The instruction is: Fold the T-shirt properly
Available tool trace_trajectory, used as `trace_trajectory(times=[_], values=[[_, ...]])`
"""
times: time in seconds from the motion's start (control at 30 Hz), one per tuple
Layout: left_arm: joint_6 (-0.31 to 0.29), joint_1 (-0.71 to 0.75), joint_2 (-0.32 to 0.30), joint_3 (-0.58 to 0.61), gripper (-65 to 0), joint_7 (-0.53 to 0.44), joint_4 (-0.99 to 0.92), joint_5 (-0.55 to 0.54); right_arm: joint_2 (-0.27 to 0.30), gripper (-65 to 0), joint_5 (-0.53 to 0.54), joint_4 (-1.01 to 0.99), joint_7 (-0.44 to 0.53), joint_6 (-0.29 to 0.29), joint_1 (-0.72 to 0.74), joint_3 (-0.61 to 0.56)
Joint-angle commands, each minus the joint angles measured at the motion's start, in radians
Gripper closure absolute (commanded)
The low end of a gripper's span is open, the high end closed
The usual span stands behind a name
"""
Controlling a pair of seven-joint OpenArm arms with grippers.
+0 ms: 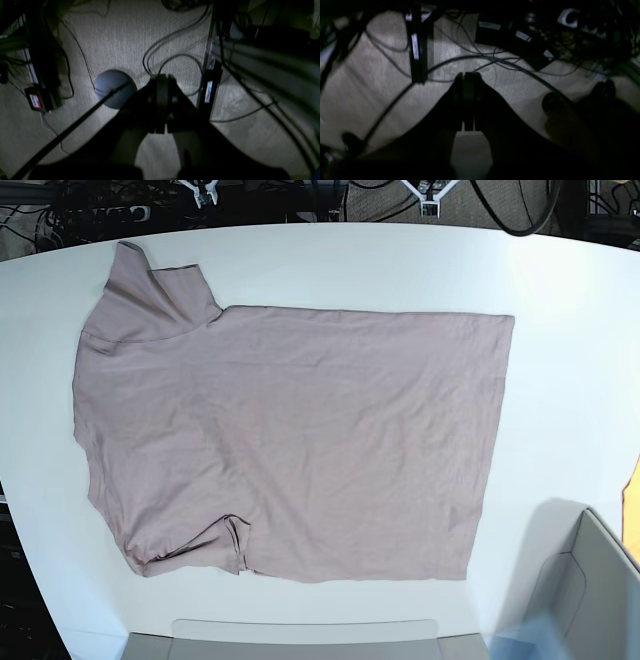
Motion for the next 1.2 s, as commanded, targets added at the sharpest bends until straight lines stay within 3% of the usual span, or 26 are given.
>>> trace_trajectory(times=[0.0,0.1,0.43,0.57,0.7,0.8,1.07,1.17], values=[[0.002,0.043,0.000,-0.002,0.0,-0.013,0.028,-0.001,0.022,-0.1,0.005,0.038,0.007,0.003,-0.039,-0.035],[0.002,0.130,-0.002,-0.002,0.0,-0.013,0.143,-0.001,0.055,-0.1,0.007,0.150,0.008,0.003,-0.117,-0.098],[0.002,0.405,-0.009,-0.002,0.0,-0.003,0.510,-0.001,0.137,-0.1,0.010,0.521,0.005,0.002,-0.361,-0.098],[0.002,0.522,-0.003,-0.054,0.0,0.006,0.683,-0.001,0.207,-0.1,0.080,0.742,0.004,-0.003,-0.493,-0.098],[0.002,0.598,-0.003,-0.094,0.0,0.086,0.829,-0.001,0.273,-0.1,0.145,0.891,0.004,-0.007,-0.594,-0.095],[0.002,0.651,-0.003,-0.125,0.0,0.124,0.946,-0.001,0.304,-0.1,0.174,0.980,0.004,-0.007,-0.656,-0.046],[0.002,0.743,-0.002,-0.171,0.0,0.147,1.211,-0.001,0.306,-0.1,0.175,1.239,0.002,-0.007,-0.733,0.166],[0.002,0.747,-0.006,-0.171,0.0,0.176,1.294,-0.001,0.309,-0.2,0.175,1.358,-0.056,-0.007,-0.728,0.217]])
